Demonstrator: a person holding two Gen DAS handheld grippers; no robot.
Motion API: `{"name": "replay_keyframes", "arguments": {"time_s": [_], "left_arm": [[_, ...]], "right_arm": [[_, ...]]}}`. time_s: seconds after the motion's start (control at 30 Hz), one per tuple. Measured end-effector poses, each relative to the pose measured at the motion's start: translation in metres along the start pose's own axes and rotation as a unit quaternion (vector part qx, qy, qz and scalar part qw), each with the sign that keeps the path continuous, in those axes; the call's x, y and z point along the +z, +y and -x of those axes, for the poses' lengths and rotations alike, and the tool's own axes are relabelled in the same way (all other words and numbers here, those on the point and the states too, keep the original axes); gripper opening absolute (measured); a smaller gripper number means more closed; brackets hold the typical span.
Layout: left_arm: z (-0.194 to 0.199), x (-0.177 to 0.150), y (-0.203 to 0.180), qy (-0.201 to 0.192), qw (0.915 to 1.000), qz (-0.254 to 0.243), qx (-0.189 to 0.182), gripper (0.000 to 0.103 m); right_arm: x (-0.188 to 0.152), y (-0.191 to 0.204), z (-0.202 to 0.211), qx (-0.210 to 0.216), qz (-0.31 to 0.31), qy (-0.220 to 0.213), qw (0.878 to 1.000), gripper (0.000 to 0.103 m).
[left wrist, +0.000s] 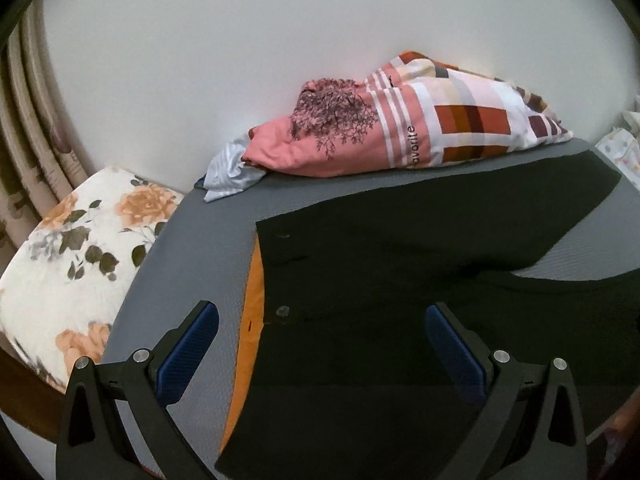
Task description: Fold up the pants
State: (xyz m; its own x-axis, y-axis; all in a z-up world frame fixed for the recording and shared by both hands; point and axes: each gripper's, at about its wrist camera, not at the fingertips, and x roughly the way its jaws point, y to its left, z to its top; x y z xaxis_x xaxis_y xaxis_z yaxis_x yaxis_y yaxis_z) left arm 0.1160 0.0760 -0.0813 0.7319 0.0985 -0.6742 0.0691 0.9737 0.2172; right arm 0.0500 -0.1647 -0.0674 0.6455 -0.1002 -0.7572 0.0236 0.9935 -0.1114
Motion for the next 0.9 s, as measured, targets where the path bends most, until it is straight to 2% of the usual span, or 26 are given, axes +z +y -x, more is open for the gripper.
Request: {"name": "replay_keyframes", "arguments": {"time_s": [0.03, 0.1, 0.17, 0.33, 0.5, 0.57, 0.6, 0.67, 0.73, 0.83, 0.9], "left_arm": [[-0.004, 0.001, 0.002, 0.001, 1.0, -0.003, -0.004, 0.101], [-0.017, 0.004, 0.008, 0.007, 0.9998, -0.011, -0.014, 0.09], [-0.034, 0.007, 0.02, 0.021, 0.9992, -0.011, -0.031, 0.086], [-0.083, 0.017, 0.057, 0.051, 0.9959, -0.003, -0.075, 0.086], [-0.143, 0.04, 0.092, 0.085, 0.9925, -0.012, -0.087, 0.086], [-0.166, 0.05, 0.107, 0.095, 0.9881, 0.006, -0.121, 0.086], [-0.179, 0.054, 0.115, 0.098, 0.9854, 0.015, -0.138, 0.082], [-0.202, 0.06, 0.122, 0.103, 0.9845, 0.015, -0.141, 0.072], [-0.228, 0.065, 0.126, 0.127, 0.9824, 0.014, -0.136, 0.068], [-0.253, 0.071, 0.132, 0.139, 0.9764, 0.035, -0.162, 0.067], [-0.263, 0.073, 0.132, 0.144, 0.9673, 0.045, -0.204, 0.067]], "right_arm": [[-0.001, 0.001, -0.003, 0.001, 0.001, 0.003, 1.0, 0.102], [-0.002, 0.002, -0.011, 0.003, 0.004, 0.012, 1.0, 0.102], [-0.003, 0.003, -0.017, 0.004, 0.004, 0.018, 1.0, 0.102], [-0.005, 0.002, -0.039, 0.011, -0.002, 0.042, 0.999, 0.102], [-0.008, 0.002, -0.059, 0.017, -0.008, 0.067, 0.998, 0.102], [-0.008, 0.003, -0.068, 0.017, -0.008, 0.076, 0.997, 0.102], [-0.009, 0.004, -0.071, 0.017, -0.007, 0.08, 0.997, 0.102], [-0.01, 0.005, -0.078, 0.016, -0.005, 0.088, 0.996, 0.102], [-0.011, 0.007, -0.084, 0.015, -0.004, 0.097, 0.995, 0.102], [-0.012, 0.007, -0.093, 0.014, -0.004, 0.109, 0.994, 0.102], [-0.012, 0.008, -0.098, 0.013, -0.004, 0.115, 0.993, 0.102]]}}
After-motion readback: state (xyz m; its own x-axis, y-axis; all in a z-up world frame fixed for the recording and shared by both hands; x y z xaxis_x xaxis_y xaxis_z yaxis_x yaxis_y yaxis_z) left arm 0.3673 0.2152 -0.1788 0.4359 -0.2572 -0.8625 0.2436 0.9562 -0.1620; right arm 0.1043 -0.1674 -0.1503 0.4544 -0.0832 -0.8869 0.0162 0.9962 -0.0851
